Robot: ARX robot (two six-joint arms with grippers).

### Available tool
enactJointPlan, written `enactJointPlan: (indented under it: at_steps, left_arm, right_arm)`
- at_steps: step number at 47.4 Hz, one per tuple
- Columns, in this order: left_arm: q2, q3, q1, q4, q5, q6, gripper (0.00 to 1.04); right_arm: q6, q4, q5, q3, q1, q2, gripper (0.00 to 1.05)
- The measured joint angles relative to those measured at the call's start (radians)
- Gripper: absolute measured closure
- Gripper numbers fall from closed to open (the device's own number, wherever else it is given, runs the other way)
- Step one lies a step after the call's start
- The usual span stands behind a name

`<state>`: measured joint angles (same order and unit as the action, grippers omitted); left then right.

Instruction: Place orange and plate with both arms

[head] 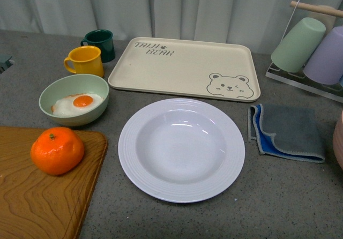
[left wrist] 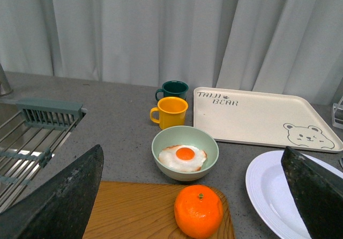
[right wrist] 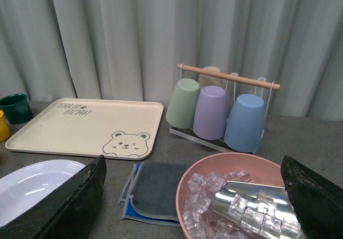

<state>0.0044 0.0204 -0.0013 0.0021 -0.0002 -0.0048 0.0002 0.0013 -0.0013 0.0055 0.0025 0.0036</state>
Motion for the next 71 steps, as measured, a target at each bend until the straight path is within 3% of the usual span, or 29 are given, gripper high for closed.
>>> enactJointPlan:
  at_steps: [71]
  left_arm:
    - [0.0, 0.0, 0.0, 0.0, 0.0, 0.0, 0.07]
  right_arm:
    - [0.0, 0.0, 0.0, 0.0, 0.0, 0.0, 0.09]
